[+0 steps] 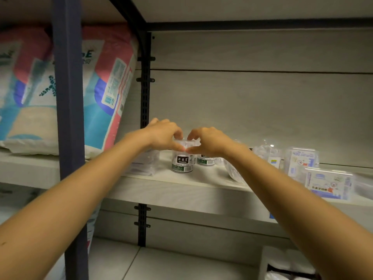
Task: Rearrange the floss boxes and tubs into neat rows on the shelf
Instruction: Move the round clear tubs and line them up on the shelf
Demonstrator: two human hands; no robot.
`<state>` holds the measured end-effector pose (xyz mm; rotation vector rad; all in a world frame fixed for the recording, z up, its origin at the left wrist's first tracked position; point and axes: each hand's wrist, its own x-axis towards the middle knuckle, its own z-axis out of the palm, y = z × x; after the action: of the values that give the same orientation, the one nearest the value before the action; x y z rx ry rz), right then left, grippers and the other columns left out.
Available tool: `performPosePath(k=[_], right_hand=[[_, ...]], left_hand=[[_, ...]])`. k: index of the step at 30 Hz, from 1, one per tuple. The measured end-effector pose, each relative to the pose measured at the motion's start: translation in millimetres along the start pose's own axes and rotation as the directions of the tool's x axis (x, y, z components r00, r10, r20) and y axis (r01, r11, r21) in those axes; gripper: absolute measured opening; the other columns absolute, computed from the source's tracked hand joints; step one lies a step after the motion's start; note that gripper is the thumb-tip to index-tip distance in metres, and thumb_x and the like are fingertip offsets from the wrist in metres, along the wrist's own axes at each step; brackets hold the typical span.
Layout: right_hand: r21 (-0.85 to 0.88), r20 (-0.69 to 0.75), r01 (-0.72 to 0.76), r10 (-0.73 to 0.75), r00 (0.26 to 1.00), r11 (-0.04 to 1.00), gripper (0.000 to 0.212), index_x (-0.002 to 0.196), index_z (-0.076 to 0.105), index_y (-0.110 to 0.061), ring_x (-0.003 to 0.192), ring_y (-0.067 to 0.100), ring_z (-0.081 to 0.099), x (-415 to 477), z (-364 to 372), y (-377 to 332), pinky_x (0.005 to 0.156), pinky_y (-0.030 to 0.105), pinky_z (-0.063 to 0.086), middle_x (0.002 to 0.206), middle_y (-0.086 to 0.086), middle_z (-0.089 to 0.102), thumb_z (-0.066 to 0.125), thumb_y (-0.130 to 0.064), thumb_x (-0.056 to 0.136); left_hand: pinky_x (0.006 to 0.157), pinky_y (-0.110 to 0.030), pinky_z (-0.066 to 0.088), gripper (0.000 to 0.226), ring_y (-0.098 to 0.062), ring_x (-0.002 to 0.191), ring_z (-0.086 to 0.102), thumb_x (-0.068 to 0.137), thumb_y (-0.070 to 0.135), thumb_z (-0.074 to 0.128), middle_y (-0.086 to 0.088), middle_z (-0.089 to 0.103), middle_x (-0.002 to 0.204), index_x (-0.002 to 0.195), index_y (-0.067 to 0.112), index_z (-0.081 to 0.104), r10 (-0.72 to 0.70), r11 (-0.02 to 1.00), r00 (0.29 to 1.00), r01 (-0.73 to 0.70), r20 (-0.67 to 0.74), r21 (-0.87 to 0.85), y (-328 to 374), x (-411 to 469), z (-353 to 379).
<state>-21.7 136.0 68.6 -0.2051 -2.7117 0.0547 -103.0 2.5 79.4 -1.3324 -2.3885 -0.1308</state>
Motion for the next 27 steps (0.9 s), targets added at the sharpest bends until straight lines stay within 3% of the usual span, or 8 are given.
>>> performPosePath(k=[5, 8, 11, 14, 17, 20, 27], right_hand=[[-0.070, -0.024, -0.015, 0.013, 1.000, 0.997, 0.049, 0.129, 0.051, -0.021, 0.121, 0.026, 0.048, 12, 7, 0, 0.093, 0.037, 0.041, 0.132, 0.007, 0.050, 0.061, -0.040, 0.085], [-0.051, 0.019, -0.044, 0.045, 0.999, 0.998, 0.053, 0.132, 0.049, -0.023, 0.123, 0.026, 0.047, 10, 0, 6, 0.100, 0.039, 0.041, 0.136, 0.005, 0.047, 0.059, -0.044, 0.084], [-0.013, -0.150, -0.147, 0.144, 0.978, 0.989, 0.049, 0.128, 0.051, -0.023, 0.120, 0.027, 0.050, -13, -27, 22, 0.099, 0.042, 0.043, 0.134, 0.004, 0.052, 0.055, -0.047, 0.085], [-0.079, -0.293, -0.301, 0.266, 0.918, 0.950, 0.050, 0.117, 0.055, -0.021, 0.110, 0.031, 0.055, -52, -48, 45, 0.088, 0.038, 0.046, 0.120, 0.005, 0.061, 0.050, -0.058, 0.084], [-0.178, -0.210, -0.385, 0.347, 0.914, 0.906, 0.072, 0.115, 0.051, -0.016, 0.104, 0.032, 0.057, -83, -38, 52, 0.085, 0.041, 0.049, 0.116, 0.008, 0.062, 0.044, -0.075, 0.075], [-0.209, -0.167, -0.385, 0.355, 0.920, 0.899, 0.083, 0.119, 0.044, -0.014, 0.108, 0.031, 0.055, -96, -15, 48, 0.084, 0.040, 0.047, 0.121, 0.011, 0.057, 0.046, -0.079, 0.068], [-0.123, -0.225, -0.366, 0.333, 0.916, 0.922, 0.068, 0.119, 0.041, -0.015, 0.107, 0.032, 0.054, -99, -6, 49, 0.077, 0.036, 0.042, 0.121, 0.010, 0.055, 0.059, -0.060, 0.072]], left_hand=[[0.096, -0.035, 0.026, 0.047, -0.017, 0.120, 0.042, 0.084, 0.051, 0.055, 0.004, 0.057, 0.123, 0.120, 0.022, 0.057, -0.023, 0.996, 0.999, 0.025, -0.028, 0.082, -3, 14, 8], [0.097, -0.036, 0.025, 0.044, -0.018, 0.123, 0.039, 0.086, 0.050, 0.053, 0.000, 0.053, 0.127, 0.120, 0.023, 0.057, -0.056, 0.991, 0.996, 0.064, -0.068, 0.114, -1, 15, 9], [0.099, -0.038, 0.028, 0.035, -0.022, 0.123, 0.040, 0.088, 0.042, 0.053, -0.004, 0.051, 0.128, 0.114, 0.020, 0.059, -0.064, 0.995, 0.950, 0.083, -0.304, 0.051, 8, 7, 13], [0.094, -0.038, 0.036, 0.019, -0.024, 0.109, 0.050, 0.088, 0.030, 0.056, -0.004, 0.060, 0.111, 0.100, 0.017, 0.064, -0.048, 0.978, 0.865, -0.061, -0.500, -0.199, 26, -8, 22], [0.088, -0.035, 0.040, 0.012, -0.020, 0.099, 0.054, 0.088, 0.026, 0.057, -0.001, 0.063, 0.101, 0.093, 0.018, 0.065, -0.012, 0.930, 0.880, -0.165, -0.475, -0.329, 46, -16, 34], [0.086, -0.029, 0.039, 0.013, -0.015, 0.099, 0.053, 0.088, 0.026, 0.056, 0.004, 0.062, 0.103, 0.095, 0.020, 0.065, 0.019, 0.910, 0.903, -0.193, -0.430, -0.366, 65, -16, 48], [0.091, -0.029, 0.040, 0.018, -0.014, 0.105, 0.052, 0.089, 0.027, 0.056, 0.004, 0.060, 0.105, 0.103, 0.018, 0.061, 0.049, 0.868, 0.920, -0.231, -0.388, -0.440, 80, -13, 65]])
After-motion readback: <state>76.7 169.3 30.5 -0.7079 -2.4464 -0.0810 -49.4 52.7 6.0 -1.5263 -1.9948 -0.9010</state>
